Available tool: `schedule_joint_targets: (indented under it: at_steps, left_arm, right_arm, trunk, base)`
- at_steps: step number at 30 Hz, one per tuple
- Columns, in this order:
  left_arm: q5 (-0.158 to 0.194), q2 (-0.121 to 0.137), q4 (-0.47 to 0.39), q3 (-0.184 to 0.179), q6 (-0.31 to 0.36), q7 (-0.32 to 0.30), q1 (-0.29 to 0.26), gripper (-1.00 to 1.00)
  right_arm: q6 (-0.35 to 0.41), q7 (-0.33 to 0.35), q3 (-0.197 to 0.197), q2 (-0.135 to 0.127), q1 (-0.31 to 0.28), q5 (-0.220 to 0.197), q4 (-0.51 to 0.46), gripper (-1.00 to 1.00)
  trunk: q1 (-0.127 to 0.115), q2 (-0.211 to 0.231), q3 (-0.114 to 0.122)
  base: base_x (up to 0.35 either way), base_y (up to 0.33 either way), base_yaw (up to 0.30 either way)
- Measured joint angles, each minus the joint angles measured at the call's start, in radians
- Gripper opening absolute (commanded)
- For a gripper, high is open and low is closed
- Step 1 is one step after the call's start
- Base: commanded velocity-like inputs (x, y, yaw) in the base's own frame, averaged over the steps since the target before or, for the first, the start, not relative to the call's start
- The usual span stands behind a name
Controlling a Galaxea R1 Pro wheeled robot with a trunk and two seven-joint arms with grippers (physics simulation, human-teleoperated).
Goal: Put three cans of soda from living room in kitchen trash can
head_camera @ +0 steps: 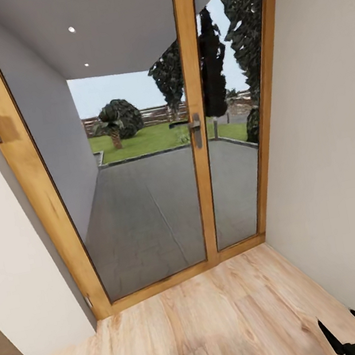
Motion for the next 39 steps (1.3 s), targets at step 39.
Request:
schedule_joint_targets:
  at_steps: [39]
  left_arm:
    - [0.003, 0.0, 0.0, 0.001, 0.0, 0.0, 0.0, 1.0]
  right_arm:
    - [-0.002, -0.059, 0.02, 0.046, 0.0, 0.004, 0.0, 1.0]
  trunk:
    - [0.0, 0.0, -0.019]
  base:
    - [-0.051, 0.025, 0.113]
